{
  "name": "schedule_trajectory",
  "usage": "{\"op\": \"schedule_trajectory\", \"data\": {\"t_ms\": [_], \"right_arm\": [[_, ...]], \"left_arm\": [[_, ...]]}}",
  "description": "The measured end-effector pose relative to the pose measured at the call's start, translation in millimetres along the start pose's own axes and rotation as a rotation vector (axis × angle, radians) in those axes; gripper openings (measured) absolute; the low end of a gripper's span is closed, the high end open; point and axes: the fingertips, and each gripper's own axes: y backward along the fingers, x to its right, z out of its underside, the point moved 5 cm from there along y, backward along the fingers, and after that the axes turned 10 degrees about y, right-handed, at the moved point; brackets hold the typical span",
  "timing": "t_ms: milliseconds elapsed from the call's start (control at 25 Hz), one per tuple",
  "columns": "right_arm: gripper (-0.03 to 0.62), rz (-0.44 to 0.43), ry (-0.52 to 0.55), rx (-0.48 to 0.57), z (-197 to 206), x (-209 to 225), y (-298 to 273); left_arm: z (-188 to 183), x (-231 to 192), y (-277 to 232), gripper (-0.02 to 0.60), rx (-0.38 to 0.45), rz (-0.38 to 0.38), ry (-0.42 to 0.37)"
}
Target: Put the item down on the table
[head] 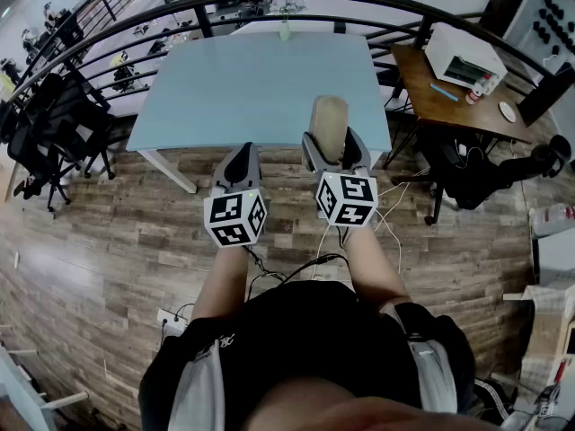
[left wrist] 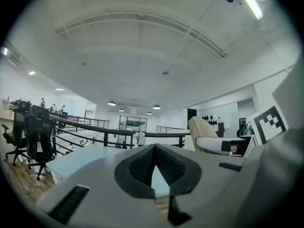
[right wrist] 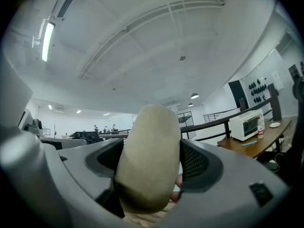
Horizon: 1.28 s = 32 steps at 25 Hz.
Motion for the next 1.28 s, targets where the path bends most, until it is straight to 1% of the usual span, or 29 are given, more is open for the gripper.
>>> {"op": "schedule_trajectory", "data": {"t_ms": [160, 320, 440, 560, 760, 840, 920, 1080, 1280], "right_arm": [[0.374, 0.009, 0.011, 0.008, -3.9, 0.5, 12.6], [0.379, 0.003, 0.062, 0.028, -7.4, -7.8, 18.9], [0.379, -0.005, 0.049, 0.02, -7.2, -11.7, 21.2], [0.379, -0.002, 0.034, 0.006, -6.8, -16.1, 23.9], [0.38, -0.006, 0.01, 0.016, -12.4, -30.3, 29.4], [0.38, -0.019, -0.024, 0.02, -14.5, -35.8, 31.2], [0.38, -0.011, -0.052, 0.018, -15.6, -39.4, 32.3], [0.38, 0.026, -0.028, 0.021, -15.1, -49.6, 36.5], [0.38, 0.026, -0.015, 0.03, -12.6, -57.1, 45.1]], "left_arm": [[-1.5, 9.8, 11.7, 0.008, 0.006, 0.004, -0.004], [-0.7, 9.0, 17.9, 0.008, 0.002, -0.001, 0.003], [-0.1, 9.0, 21.1, 0.008, 0.0, 0.005, 0.001], [-3.1, 7.2, 27.2, 0.008, 0.009, 0.006, 0.018], [-8.2, -1.5, 37.8, 0.008, 0.01, 0.02, 0.022], [-8.0, -4.9, 42.0, 0.008, 0.0, 0.036, 0.019], [-7.6, -8.7, 45.6, 0.008, -0.009, 0.054, 0.013], [-6.0, -18.0, 51.5, 0.008, -0.02, 0.076, 0.002], [-4.8, -20.0, 59.7, 0.008, 0.009, 0.074, -0.03]]}}
